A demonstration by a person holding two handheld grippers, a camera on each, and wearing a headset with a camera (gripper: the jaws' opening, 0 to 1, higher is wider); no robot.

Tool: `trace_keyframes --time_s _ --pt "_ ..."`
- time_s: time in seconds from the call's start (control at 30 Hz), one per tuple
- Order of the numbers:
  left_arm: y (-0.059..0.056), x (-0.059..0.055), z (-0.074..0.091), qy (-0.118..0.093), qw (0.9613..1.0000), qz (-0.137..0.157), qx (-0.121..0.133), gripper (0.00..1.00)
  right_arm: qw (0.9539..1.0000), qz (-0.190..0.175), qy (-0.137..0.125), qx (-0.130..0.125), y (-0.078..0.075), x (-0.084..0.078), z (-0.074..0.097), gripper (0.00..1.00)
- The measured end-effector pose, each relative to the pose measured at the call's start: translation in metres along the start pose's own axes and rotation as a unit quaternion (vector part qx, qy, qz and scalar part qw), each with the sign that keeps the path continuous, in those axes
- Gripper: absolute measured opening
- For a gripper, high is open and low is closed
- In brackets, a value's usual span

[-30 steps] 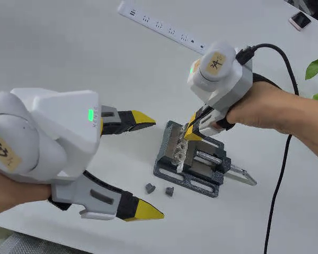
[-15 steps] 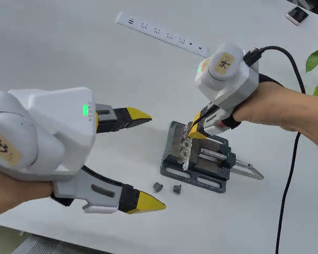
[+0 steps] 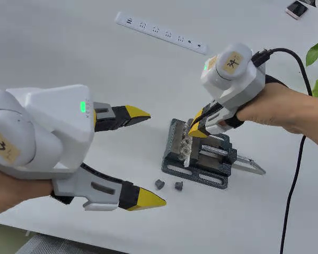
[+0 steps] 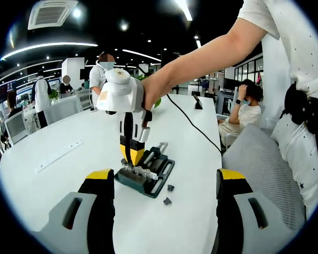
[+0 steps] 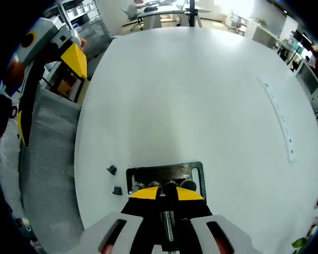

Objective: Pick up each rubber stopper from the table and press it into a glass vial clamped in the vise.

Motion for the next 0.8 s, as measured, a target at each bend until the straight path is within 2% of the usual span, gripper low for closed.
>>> trace_keyframes --time_s 0.43,0.8 --pt "-0.003 0.002 0.002 0.004 1.0000 -0.002 0.000 0.77 0.9996 -0.002 -0.018 -0.020 0.007 -0.011 0.016 0.08" --pt "-0.007 0.003 0.001 0.012 0.9999 -0.003 -0.005 0.77 0.9971 -0.010 -0.059 -0.047 0.014 -0.017 0.035 0.16"
Point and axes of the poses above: the centre of the closed fingertips' face, and the gripper's own axes: z roughly backward along the fingers, y roughly to its left, x roughly out of its top, the point moved 10 cm from there along z, roughly backward along the fingers, and after that the axes turned 8 degrees about -y, right-handed, at the moved point
